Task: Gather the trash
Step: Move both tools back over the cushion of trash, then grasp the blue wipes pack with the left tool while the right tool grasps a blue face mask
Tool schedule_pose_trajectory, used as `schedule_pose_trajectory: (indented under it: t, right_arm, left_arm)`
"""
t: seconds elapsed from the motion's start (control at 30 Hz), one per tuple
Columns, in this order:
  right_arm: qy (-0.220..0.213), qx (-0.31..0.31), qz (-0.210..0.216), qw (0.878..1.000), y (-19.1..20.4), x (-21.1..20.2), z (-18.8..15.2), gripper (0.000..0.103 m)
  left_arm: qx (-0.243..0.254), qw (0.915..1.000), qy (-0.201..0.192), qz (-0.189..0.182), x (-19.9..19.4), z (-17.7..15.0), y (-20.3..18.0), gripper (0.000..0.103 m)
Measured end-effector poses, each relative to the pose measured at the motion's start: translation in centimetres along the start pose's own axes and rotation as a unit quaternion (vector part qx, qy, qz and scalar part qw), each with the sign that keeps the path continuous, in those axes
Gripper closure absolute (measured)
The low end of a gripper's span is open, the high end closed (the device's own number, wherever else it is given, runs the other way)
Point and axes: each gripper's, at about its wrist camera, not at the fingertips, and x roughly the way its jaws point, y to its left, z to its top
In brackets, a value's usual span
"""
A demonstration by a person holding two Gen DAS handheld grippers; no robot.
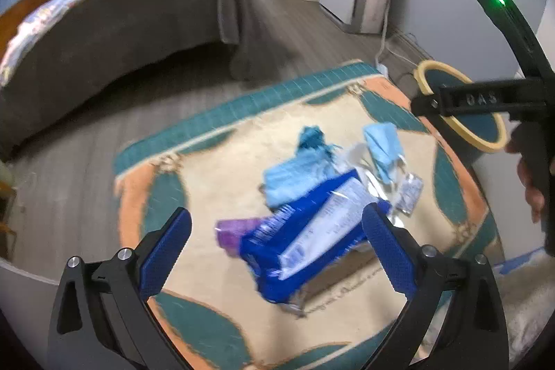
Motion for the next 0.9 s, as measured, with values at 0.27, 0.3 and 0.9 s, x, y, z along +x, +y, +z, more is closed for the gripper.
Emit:
schedule_pose_trajectory:
  t: [0.27, 0.3, 0.9]
  right_arm:
    - [0.024, -0.025, -0.02, 0.999, -0.7, 2.3, 0.0, 0.006]
    - [0.027, -0.028, -0.021, 0.999, -0.7, 2.5, -0.1, 0.006]
    - [0.087, -0.042, 0.01, 0.995, 1.4, 8.7, -1.1, 0.028]
  left_arm:
    - [0.057, 0.9962, 0.053, -0.04, 3.0, -2.2, -2.6, 0.02]
    - [0.066, 0.9948, 0.07, -0.034, 3.7, -2.6, -2.9, 0.029]
    - [0.056, 0.9969, 0.033, -0.044, 1.3, -0.8, -2.0, 0.092]
